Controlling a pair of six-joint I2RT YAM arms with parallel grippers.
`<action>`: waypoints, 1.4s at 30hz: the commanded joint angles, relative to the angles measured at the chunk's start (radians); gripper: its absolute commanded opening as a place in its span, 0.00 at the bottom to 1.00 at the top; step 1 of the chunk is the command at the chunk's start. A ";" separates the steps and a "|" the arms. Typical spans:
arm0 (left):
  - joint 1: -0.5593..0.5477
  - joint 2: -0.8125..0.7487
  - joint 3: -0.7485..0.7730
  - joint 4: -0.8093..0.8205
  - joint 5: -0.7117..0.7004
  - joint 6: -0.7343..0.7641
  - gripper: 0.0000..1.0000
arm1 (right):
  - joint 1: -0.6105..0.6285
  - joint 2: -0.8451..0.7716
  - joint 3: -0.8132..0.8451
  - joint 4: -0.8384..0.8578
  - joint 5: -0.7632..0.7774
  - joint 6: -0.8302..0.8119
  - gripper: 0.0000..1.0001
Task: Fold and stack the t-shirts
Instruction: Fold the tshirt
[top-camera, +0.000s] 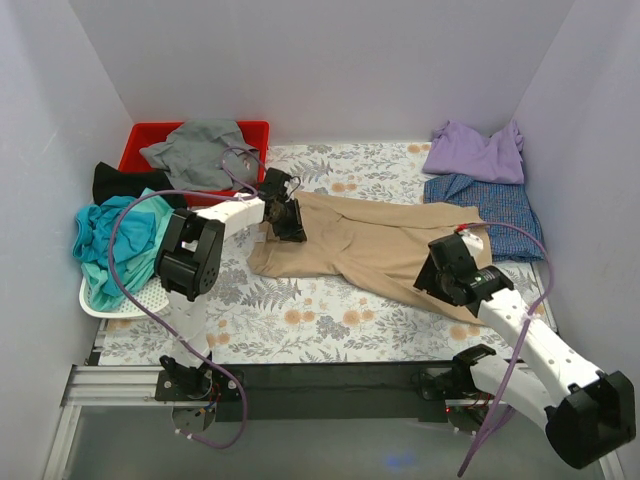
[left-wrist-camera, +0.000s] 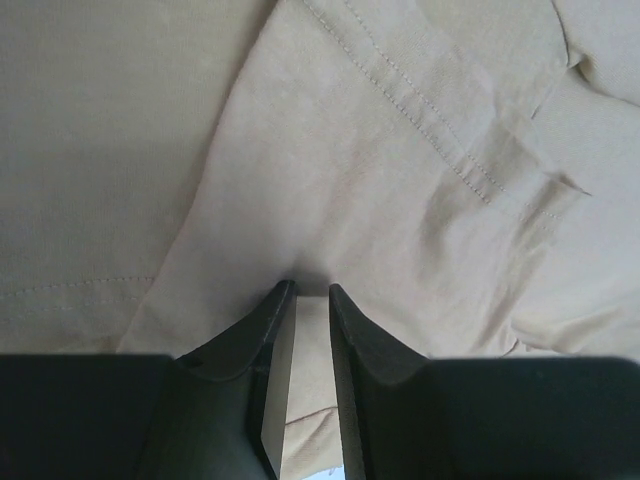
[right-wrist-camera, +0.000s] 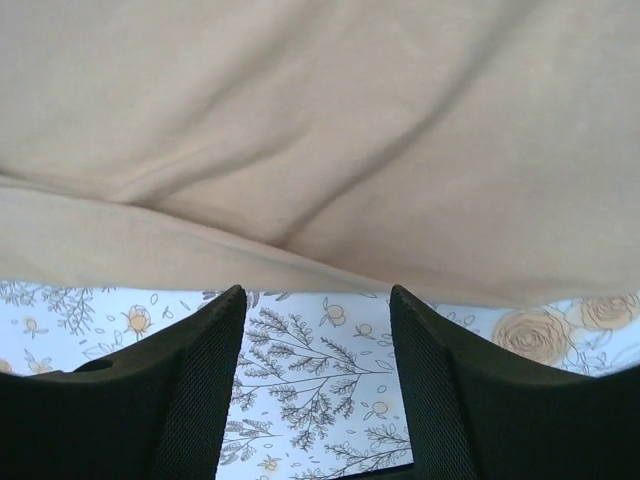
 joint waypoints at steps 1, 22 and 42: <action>0.032 0.012 -0.036 -0.139 -0.211 0.088 0.20 | 0.001 -0.071 -0.022 -0.090 0.148 0.218 0.66; 0.062 -0.149 -0.092 -0.095 -0.148 0.133 0.18 | 0.009 -0.107 -0.092 -0.355 0.111 0.433 0.73; 0.062 -0.151 -0.039 -0.070 0.093 0.099 0.18 | 0.015 -0.012 -0.128 -0.231 0.154 0.567 0.70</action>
